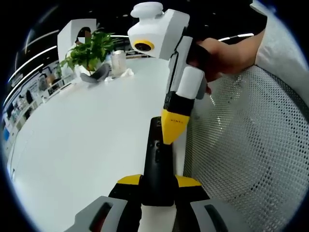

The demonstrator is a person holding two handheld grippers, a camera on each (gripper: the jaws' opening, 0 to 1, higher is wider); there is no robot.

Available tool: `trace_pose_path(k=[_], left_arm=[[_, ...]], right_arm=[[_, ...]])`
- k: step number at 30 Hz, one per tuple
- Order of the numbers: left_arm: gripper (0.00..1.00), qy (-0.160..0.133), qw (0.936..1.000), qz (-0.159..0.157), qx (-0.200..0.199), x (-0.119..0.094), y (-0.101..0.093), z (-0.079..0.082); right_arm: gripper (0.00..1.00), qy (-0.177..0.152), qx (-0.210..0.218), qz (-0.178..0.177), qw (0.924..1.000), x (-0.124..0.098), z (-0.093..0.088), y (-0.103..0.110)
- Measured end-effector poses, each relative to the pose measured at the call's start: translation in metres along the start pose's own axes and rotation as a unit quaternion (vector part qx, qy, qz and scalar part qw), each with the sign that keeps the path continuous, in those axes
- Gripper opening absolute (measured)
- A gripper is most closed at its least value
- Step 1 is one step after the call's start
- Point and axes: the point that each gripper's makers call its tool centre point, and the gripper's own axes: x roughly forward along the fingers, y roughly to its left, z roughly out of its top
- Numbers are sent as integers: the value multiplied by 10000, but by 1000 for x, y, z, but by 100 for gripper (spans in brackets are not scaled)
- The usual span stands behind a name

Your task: Press the specified remote control buttons in sequence, fully releasing each button before pressing the next.

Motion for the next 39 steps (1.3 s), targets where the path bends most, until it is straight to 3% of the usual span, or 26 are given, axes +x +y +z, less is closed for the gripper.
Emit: trace_pose_path(k=[11, 22, 28, 35, 39], left_arm=[[24, -15, 10000, -1, -16, 0, 0, 0], [24, -11, 10000, 3, -34, 0, -1, -1], [24, -3, 10000, 13, -39, 1, 0, -1], [24, 19, 10000, 23, -28, 1, -1, 0], [24, 19, 10000, 22, -34, 1, -1, 0]], right_arm=[[0, 46, -325, -170, 9993, 2, -2, -1], [0, 8, -7, 101, 9999, 3, -3, -2], [0, 2, -34, 124, 9999, 4, -3, 0], [0, 67, -400, -134, 9991, 5, -4, 2], [0, 74, -387, -159, 9991, 5, -4, 1]])
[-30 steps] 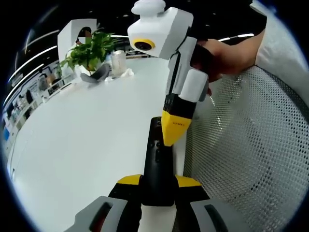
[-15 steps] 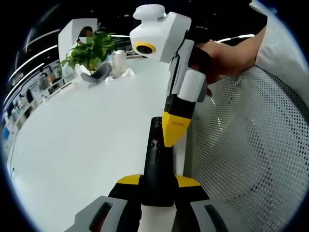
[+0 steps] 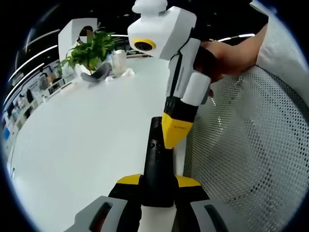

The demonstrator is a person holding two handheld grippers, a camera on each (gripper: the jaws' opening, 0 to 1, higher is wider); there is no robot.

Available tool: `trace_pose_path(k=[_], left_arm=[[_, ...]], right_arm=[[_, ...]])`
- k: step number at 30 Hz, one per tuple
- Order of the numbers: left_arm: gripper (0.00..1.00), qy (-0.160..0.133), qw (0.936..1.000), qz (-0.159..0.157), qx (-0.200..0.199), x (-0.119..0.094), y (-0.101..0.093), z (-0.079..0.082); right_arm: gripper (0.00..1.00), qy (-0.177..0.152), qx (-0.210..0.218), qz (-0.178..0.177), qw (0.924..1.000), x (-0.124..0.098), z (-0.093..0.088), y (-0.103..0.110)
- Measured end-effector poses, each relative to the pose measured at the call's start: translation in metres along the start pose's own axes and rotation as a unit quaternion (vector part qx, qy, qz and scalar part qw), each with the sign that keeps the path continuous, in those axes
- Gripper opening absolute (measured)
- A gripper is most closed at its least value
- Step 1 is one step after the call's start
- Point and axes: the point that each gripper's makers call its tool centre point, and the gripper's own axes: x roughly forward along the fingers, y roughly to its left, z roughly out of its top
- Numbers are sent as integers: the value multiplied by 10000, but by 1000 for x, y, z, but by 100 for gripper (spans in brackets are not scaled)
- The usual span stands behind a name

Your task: Press the specified remote control buttons in sequence, fully releasing each button before pressing the next.

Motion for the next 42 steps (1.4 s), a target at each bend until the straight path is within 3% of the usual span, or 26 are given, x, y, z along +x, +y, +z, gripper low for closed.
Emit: trace_pose_path(k=[10, 15, 19, 35, 39, 42], left_arm=[[24, -7, 10000, -4, 28, 0, 0, 0], [24, -19, 10000, -1, 27, 0, 1, 1], [25, -31, 10000, -3, 13, 0, 1, 0], [25, -45, 10000, 1, 4, 0, 1, 0], [25, -50, 10000, -8, 4, 0, 1, 0], [25, -49, 10000, -8, 0, 0, 1, 0]], right_arm=[[0, -48, -130, -152, 9998, 0, 0, 0], [0, -167, 653, 350, 9971, -2, 2, -1], [0, -117, 750, 390, 9964, -2, 3, -2], [0, -88, 646, 313, 9974, -2, 1, 0], [0, -80, 109, 74, 9999, -1, 0, 1], [0, -59, -35, -12, 10000, 1, -1, 2]])
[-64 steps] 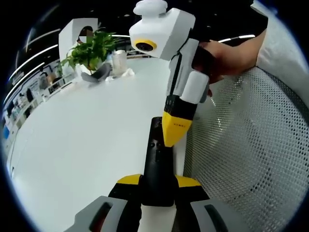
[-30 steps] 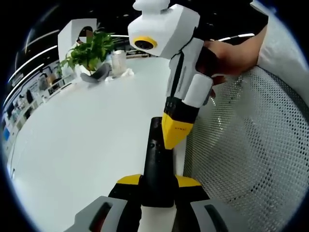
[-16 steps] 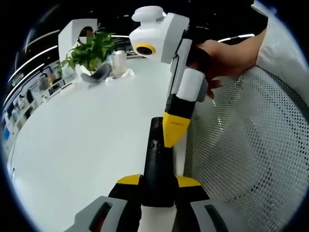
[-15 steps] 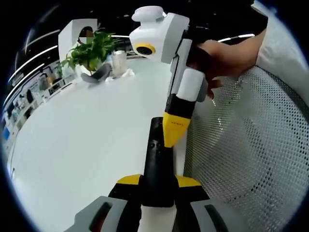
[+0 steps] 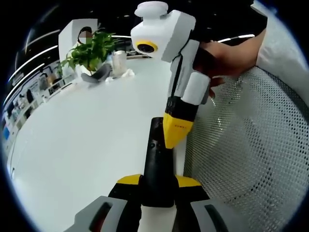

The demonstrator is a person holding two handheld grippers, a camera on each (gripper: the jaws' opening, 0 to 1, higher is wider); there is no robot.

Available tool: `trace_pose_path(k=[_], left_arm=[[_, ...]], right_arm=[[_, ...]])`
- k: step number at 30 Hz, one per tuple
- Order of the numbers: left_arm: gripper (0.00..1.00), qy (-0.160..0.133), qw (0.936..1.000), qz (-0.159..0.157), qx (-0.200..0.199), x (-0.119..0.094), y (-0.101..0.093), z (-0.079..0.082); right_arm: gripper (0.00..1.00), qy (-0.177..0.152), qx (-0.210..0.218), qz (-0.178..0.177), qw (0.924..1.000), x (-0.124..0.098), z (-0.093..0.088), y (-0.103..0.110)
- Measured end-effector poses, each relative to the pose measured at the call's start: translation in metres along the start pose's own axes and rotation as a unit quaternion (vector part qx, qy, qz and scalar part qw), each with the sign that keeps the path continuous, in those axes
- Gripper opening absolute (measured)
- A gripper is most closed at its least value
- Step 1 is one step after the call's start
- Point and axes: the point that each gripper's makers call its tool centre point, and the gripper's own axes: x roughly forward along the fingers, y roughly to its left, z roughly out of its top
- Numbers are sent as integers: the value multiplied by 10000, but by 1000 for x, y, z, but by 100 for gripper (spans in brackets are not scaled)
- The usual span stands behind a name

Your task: Press the specified remote control buttons in sequence, fully releasing each button before pressing the next.

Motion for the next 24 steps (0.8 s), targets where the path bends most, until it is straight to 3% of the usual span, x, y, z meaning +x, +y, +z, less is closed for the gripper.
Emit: trace_pose_path(k=[11, 19, 24], left_arm=[[25, 6, 10000, 0, 13, 0, 0, 0], [25, 7, 10000, 1, 33, 0, 0, 0], [25, 15, 10000, 5, 52, 0, -1, 1]], right_arm=[[0, -2, -136, -50, 9999, 0, 0, -1], [0, 12, 327, 145, 9994, -2, 1, -2], [0, -197, 448, 355, 9982, -5, 8, 3]])
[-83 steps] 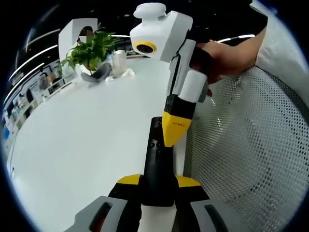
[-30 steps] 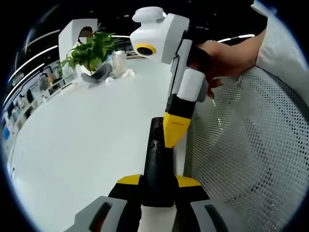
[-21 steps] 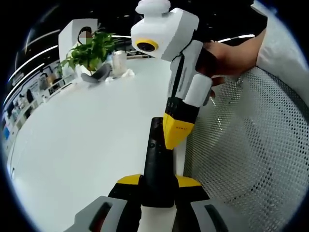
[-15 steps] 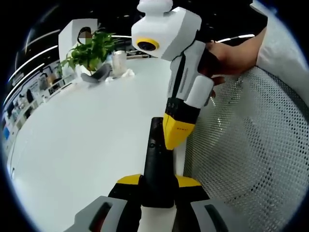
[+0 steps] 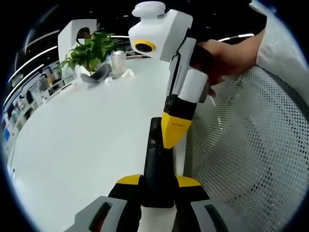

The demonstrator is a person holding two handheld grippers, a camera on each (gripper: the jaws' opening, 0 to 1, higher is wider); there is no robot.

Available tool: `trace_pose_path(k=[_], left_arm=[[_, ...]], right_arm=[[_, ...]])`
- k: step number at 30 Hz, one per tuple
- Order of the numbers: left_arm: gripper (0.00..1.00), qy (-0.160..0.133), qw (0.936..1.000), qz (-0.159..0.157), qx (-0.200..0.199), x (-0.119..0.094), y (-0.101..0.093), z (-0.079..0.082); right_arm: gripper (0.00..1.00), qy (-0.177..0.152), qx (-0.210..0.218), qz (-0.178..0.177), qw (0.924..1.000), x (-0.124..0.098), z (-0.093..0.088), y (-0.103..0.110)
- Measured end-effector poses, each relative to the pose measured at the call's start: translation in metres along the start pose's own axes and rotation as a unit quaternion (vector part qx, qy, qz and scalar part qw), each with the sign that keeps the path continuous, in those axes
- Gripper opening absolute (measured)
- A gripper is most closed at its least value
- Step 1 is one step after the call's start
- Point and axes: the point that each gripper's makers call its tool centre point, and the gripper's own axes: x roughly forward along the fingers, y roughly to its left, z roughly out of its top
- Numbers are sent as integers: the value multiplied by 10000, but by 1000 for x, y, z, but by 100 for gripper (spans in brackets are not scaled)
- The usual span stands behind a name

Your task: Press the specified remote control buttons in sequence, fully releasing each button before pressing the next.

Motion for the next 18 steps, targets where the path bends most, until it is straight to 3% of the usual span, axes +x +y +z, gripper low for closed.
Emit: trace_pose_path(k=[7, 14, 18], left_arm=[[25, -8, 9999, -76, 94, 3, -5, 2], [25, -29, 9999, -89, 121, 3, -5, 3], [25, -23, 9999, -90, 97, 3, -6, 3]], right_arm=[[0, -238, 151, 221, 9994, -1, 7, 3], [0, 37, 6, 146, 9999, 9, -1, 4], [0, 7, -21, 135, 9999, 8, 0, 4]])
